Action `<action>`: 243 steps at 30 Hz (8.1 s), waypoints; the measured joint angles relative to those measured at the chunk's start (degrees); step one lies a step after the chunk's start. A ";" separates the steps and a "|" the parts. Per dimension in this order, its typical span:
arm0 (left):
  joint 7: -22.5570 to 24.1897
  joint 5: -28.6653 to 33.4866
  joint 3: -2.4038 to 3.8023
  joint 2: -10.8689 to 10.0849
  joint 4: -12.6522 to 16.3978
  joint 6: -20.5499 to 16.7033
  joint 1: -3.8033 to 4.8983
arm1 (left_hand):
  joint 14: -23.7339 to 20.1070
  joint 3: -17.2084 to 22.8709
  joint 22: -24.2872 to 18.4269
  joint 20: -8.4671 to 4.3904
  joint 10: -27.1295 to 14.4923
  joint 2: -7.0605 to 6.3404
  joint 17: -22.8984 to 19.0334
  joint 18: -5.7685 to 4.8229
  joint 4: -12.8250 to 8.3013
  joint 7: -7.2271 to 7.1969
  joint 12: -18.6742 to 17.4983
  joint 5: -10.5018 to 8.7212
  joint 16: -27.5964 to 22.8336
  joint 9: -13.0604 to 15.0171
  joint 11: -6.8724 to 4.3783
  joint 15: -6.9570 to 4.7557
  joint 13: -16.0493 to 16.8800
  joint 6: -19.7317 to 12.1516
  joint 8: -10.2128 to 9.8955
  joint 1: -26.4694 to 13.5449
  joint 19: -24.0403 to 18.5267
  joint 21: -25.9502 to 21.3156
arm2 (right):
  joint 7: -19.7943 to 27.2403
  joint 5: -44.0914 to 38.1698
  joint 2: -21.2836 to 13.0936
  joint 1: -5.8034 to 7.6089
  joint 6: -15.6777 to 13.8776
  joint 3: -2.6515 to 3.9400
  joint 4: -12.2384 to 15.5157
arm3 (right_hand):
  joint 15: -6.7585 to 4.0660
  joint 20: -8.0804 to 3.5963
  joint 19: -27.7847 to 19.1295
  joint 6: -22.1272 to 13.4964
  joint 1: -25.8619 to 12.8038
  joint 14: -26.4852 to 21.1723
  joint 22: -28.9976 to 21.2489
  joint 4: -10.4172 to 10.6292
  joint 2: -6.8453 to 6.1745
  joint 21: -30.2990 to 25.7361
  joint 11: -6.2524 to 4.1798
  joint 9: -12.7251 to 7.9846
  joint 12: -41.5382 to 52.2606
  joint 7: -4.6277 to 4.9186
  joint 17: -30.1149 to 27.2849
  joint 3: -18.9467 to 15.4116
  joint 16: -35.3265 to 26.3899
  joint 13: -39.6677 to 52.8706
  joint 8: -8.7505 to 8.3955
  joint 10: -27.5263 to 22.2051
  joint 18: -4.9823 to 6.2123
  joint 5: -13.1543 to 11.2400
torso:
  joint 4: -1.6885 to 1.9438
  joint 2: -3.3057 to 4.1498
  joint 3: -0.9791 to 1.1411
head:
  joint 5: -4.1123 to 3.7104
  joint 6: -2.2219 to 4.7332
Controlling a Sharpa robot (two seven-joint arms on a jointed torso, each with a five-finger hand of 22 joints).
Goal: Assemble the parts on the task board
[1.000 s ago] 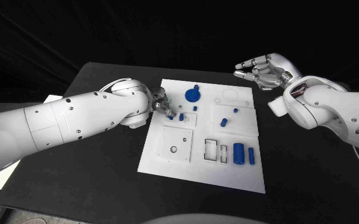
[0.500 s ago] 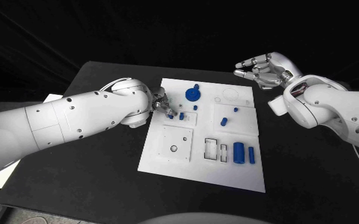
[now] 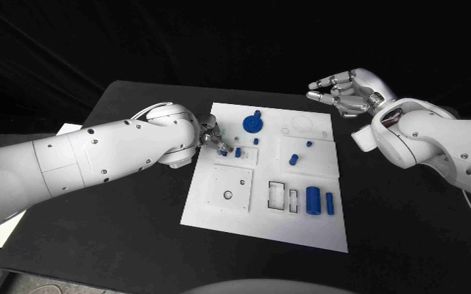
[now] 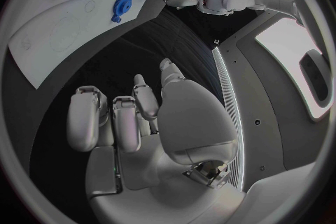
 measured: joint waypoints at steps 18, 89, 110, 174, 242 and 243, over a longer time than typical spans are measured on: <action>-0.13 0.00 0.05 -0.07 0.04 0.00 -0.05 | 0.20 -4.58 0.00 -0.20 0.20 -0.54 0.04 -0.30 1.99 -0.21 0.26 0.00 0.00 -0.54 -0.19 -0.20 -0.01 0.62 0.01 -0.86 -0.21 0.29 | 0.04 0.01 -0.01 0.00 0.00 0.00 -0.01 | 0.00 0.00 0.00 0.00 0.00 0.00 0.00 0.00 0.00 0.00 0.00 -0.01 0.00 0.00 -0.01 0.00 0.00 0.00 0.00 0.00 0.00 0.00 | 0.01 0.01 -0.05 | 0.05 -0.05; 13.58 9.98 2.84 -3.36 1.73 -7.35 1.54 | -17.04 -9.77 -34.54 5.04 -34.37 -1.03 -25.48 7.11 0.33 7.96 -43.39 0.00 -35.01 -8.97 7.54 5.95 -36.70 -14.99 -9.42 20.54 -20.81 -46.88 | 0.14 0.03 0.16 -0.07 0.04 0.00 -0.42 | 0.00 0.00 0.00 0.00 -0.23 0.00 0.00 0.31 0.23 -0.22 0.00 -0.01 0.00 0.00 0.01 -0.31 0.00 -0.02 0.00 0.00 0.01 0.34 | 0.03 -0.01 -0.05 | -0.57 0.24; 32.42 -9.72 -0.35 7.35 -8.50 -11.88 0.58 | 0.11 -8.05 -23.37 2.95 -25.98 -3.43 -5.71 6.21 -3.17 6.18 -63.21 0.00 -13.48 -21.71 6.79 3.78 -63.16 -4.38 -24.52 23.56 -1.90 -33.51 | 0.27 0.07 0.61 -0.35 0.09 -0.01 -0.58 | 0.00 0.00 0.00 0.00 -0.23 0.00 0.00 0.31 0.23 -0.22 0.00 -0.02 0.00 0.00 0.00 -0.31 0.00 -0.01 0.00 0.00 0.00 0.57 | -0.16 0.16 -0.09 | -2.02 1.90; 30.39 -17.78 -0.16 13.03 -14.41 -2.99 -0.08 | 0.10 -3.07 -18.38 2.37 -17.33 0.26 -7.80 5.33 -5.58 6.05 -68.53 0.00 -12.60 -23.42 6.25 3.60 -68.93 3.59 -27.46 24.38 -0.10 -29.22 | 0.45 0.13 1.10 -0.37 0.32 0.00 -0.44 | 0.00 0.00 0.00 0.00 -0.22 0.00 0.01 0.31 0.22 -0.22 0.00 -0.02 0.00 0.00 -0.03 -0.31 0.00 0.00 0.00 0.00 0.00 0.57 | -0.13 0.12 -0.04 | -1.97 1.12; 29.48 -11.40 1.95 0.35 -5.08 -9.38 -1.23 | 0.10 2.32 -16.51 2.57 -13.31 0.21 -8.46 5.33 -9.41 6.95 -73.90 -0.17 -11.77 -23.64 6.56 3.59 -69.63 6.33 -29.33 22.23 0.10 -27.77 | 0.65 0.14 0.99 -0.42 0.57 0.00 -0.44 | 0.00 0.00 0.00 0.00 -0.23 0.00 0.01 0.36 0.23 -0.22 0.00 0.02 0.00 0.00 -0.02 -0.36 0.00 0.12 0.00 0.00 0.00 0.79 | -0.03 0.12 -0.14 | -1.42 1.25; 29.39 -11.33 1.95 0.40 -5.24 -9.23 -1.30 | 0.10 2.32 -16.51 2.57 -13.31 0.21 -8.46 5.33 -9.41 6.95 -73.90 -0.17 -11.77 -23.65 6.56 3.59 -69.63 6.33 -29.33 22.23 0.10 -27.77 | 0.65 0.14 0.98 -0.42 0.57 0.00 -0.44 | 0.00 0.00 0.00 0.00 -0.24 0.00 0.01 0.47 0.24 -0.22 0.00 0.02 0.00 0.00 -0.02 -0.47 0.00 0.12 0.00 0.00 0.00 0.79 | -0.04 0.12 -0.14 | -1.42 1.22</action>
